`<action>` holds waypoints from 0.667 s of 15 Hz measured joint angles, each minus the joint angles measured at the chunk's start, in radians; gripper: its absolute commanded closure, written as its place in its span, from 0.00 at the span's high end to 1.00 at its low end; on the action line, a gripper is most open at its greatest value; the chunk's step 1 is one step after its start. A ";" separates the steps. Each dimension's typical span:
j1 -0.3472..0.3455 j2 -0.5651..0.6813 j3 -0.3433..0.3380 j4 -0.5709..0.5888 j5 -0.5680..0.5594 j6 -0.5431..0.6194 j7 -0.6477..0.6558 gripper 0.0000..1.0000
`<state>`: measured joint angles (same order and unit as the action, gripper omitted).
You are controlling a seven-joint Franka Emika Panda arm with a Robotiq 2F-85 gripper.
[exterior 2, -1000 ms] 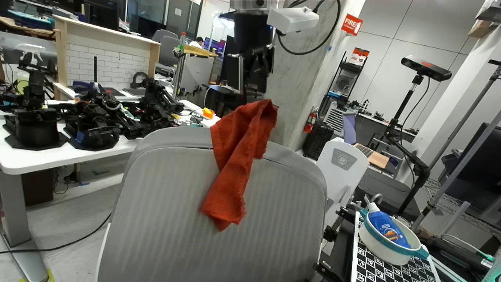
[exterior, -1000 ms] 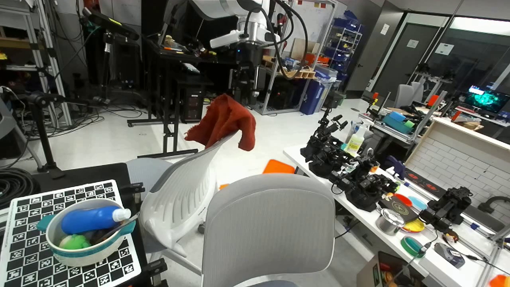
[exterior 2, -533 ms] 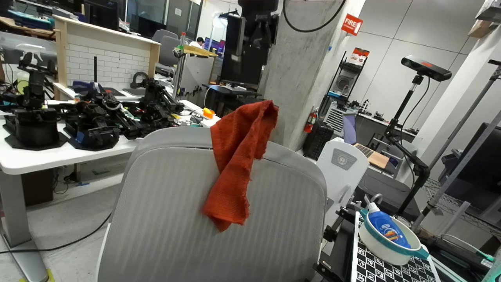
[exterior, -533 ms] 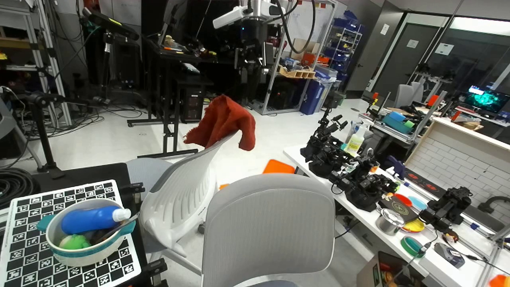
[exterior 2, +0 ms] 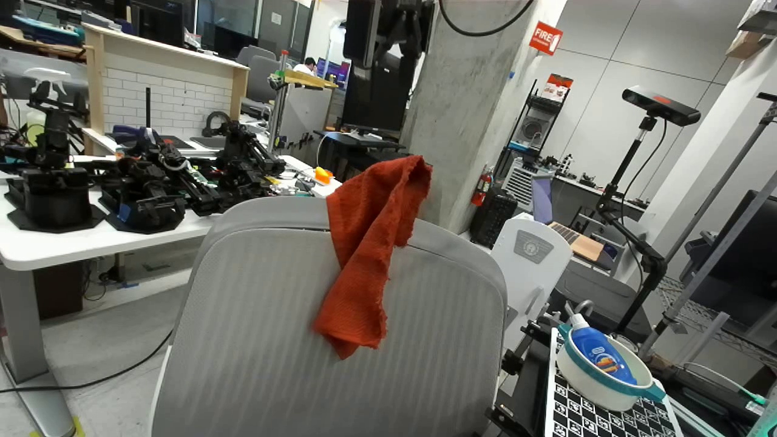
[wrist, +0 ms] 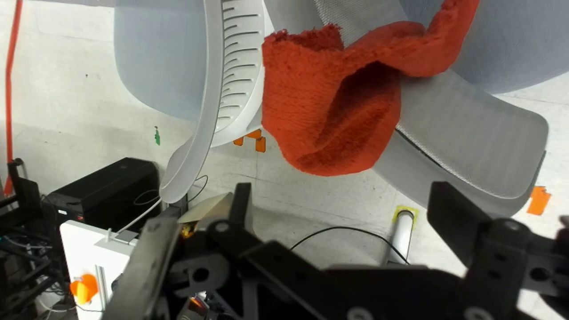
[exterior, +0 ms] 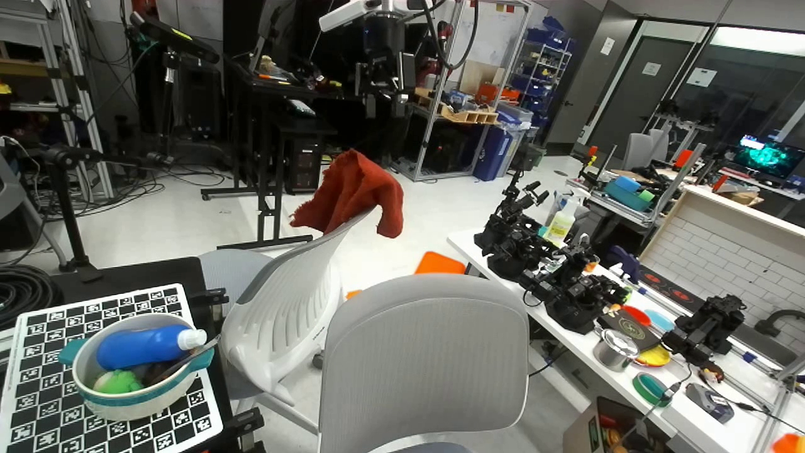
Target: Move the orange towel from the chair on the right to the one on the left
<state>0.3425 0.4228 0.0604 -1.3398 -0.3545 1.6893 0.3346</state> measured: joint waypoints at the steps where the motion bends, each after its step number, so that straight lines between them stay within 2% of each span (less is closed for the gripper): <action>1: 0.002 -0.002 0.000 -0.013 0.000 0.001 0.008 1.00; 10: -0.002 -0.048 0.000 -0.145 0.000 0.046 0.064 1.00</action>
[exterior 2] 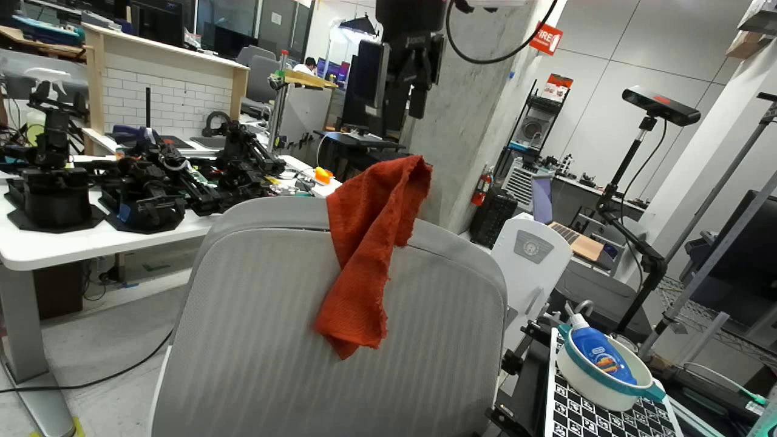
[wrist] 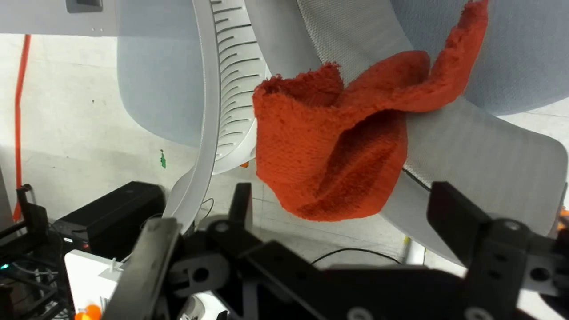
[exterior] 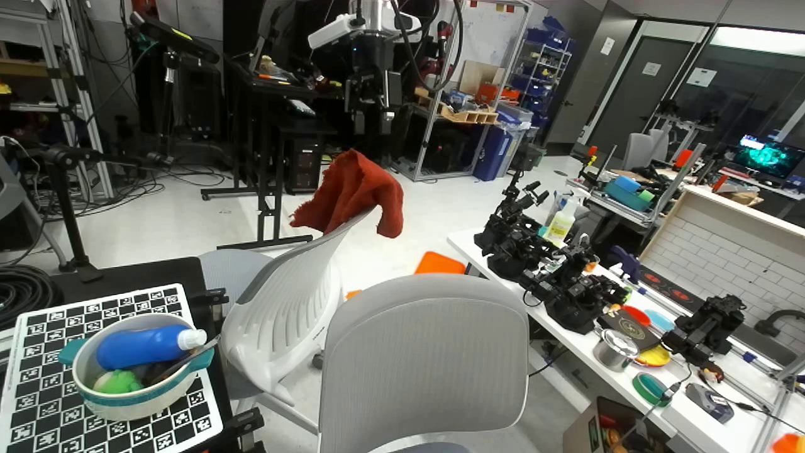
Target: Move the orange towel from the chair on the right to the one on the left
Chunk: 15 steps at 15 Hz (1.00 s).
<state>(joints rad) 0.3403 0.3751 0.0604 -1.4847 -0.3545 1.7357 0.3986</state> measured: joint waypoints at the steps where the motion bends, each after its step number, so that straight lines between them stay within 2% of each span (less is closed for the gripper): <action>1: 0.000 -0.006 0.000 -0.015 0.000 0.006 0.004 1.00; 9: -0.006 -0.048 0.000 -0.148 -0.010 0.023 0.055 1.00; 13: -0.048 -0.044 -0.008 -0.204 -0.011 0.076 0.059 1.00; 14: -0.062 -0.042 -0.010 -0.214 -0.011 0.090 0.059 0.75; 15: -0.076 -0.039 -0.012 -0.220 -0.011 0.101 0.059 0.72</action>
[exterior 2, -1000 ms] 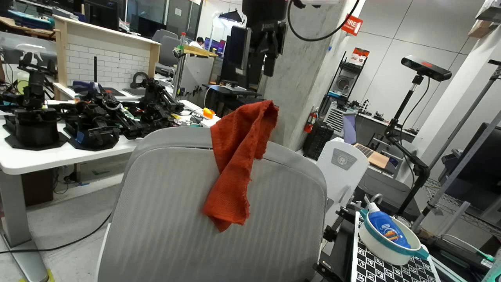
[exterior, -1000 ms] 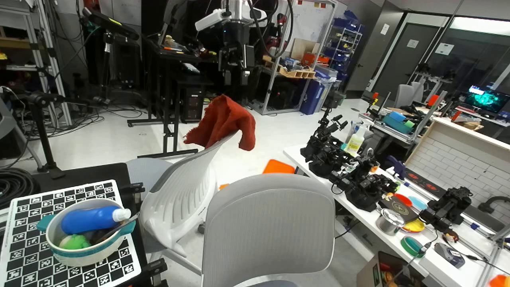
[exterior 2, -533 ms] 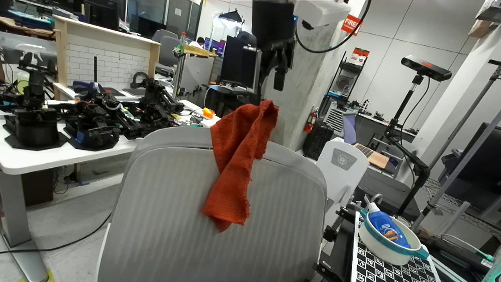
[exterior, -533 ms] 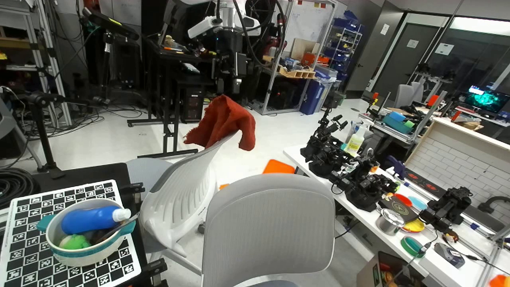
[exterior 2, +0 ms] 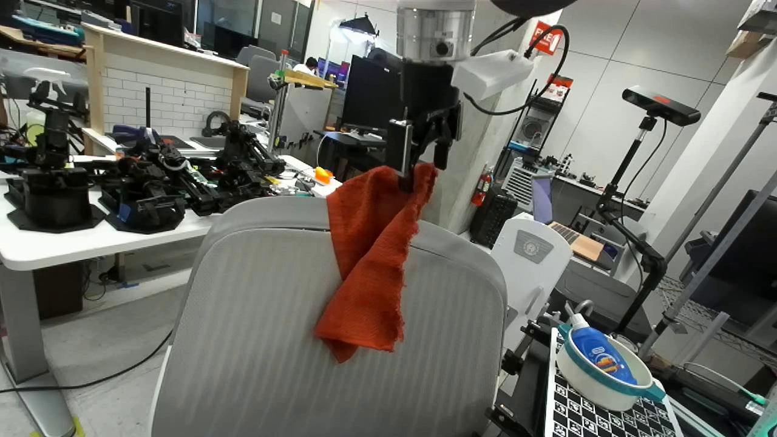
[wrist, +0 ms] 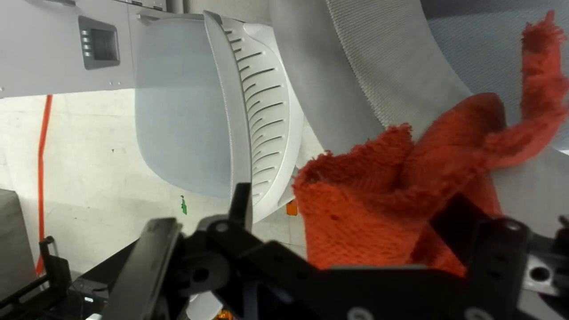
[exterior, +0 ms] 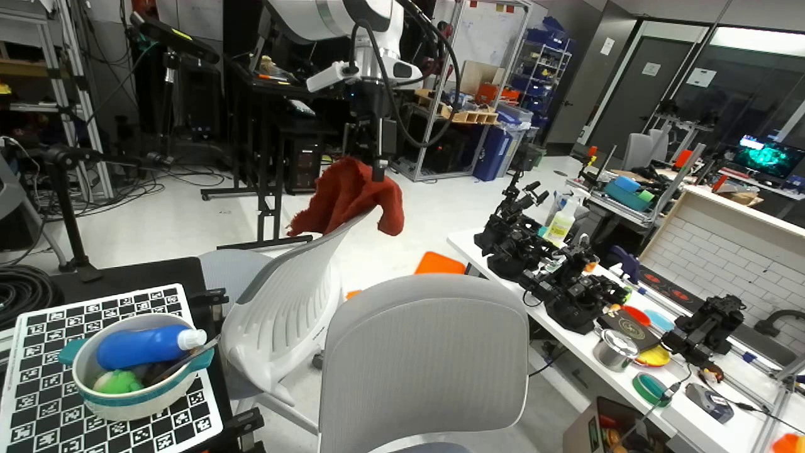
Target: Move the orange towel from the chair on the right to the one on the left
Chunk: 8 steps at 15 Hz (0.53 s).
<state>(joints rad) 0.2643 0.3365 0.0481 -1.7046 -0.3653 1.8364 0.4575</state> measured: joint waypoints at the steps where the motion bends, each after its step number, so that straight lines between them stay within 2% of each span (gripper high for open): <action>1: -0.012 0.003 -0.002 -0.004 0.000 0.010 0.000 0.65; 8: -0.058 0.020 -0.012 -0.005 0.003 0.042 0.000 0.12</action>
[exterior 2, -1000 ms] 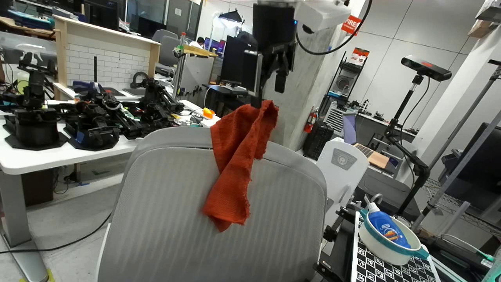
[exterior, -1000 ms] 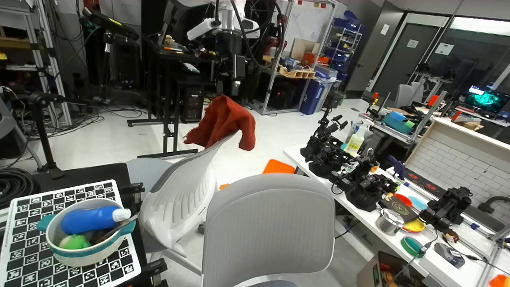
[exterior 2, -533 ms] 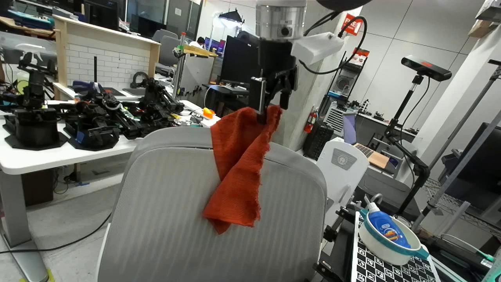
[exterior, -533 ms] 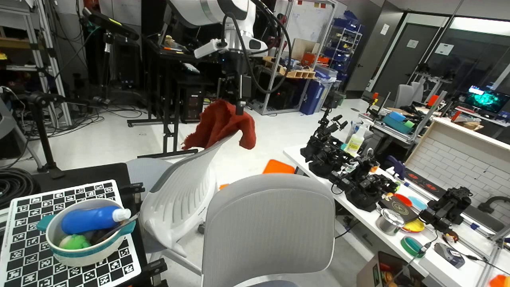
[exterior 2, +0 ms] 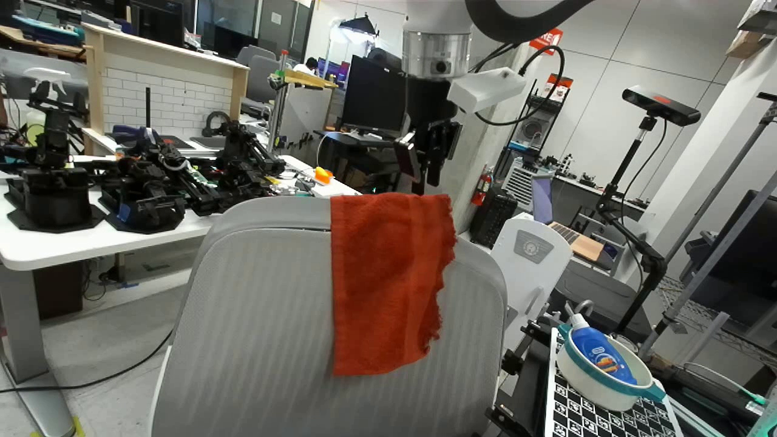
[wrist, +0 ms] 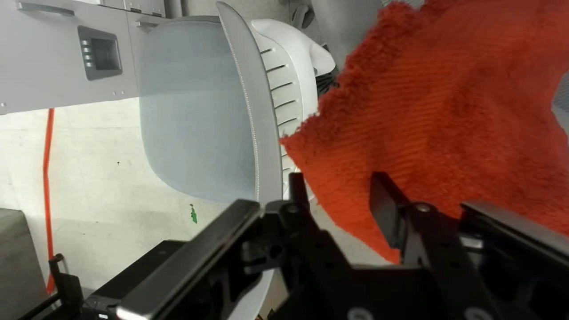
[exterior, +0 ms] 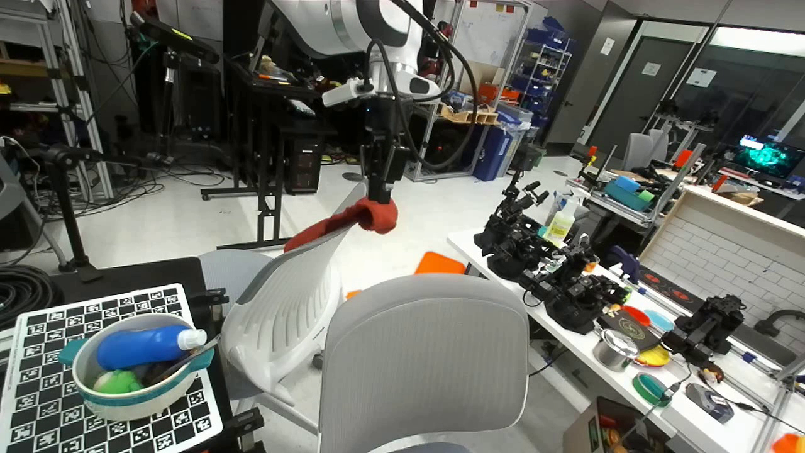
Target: Move the orange towel from the chair on the right to the one on the left
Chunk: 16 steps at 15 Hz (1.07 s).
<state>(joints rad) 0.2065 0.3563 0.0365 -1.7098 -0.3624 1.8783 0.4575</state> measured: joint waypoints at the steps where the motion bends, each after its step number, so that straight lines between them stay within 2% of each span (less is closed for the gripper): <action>1: -0.004 0.002 -0.003 0.002 0.001 0.002 0.000 0.05; 2: -0.009 0.005 -0.005 0.006 0.001 0.002 0.000 0.00; 3: -0.014 0.009 -0.007 0.012 0.002 0.002 0.000 0.00; 8: -0.033 0.033 -0.015 0.046 0.011 0.002 -0.001 0.00; 13: -0.019 0.014 -0.007 0.053 0.030 0.002 -0.001 0.00; 14: -0.012 0.001 -0.004 0.040 0.033 0.002 -0.001 0.26; 15: -0.006 -0.017 -0.002 0.021 0.033 0.002 0.000 0.27; 16: -0.001 -0.035 -0.001 -0.001 0.033 0.002 0.001 0.34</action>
<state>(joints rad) 0.2059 0.3216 0.0354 -1.7105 -0.3296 1.8805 0.4587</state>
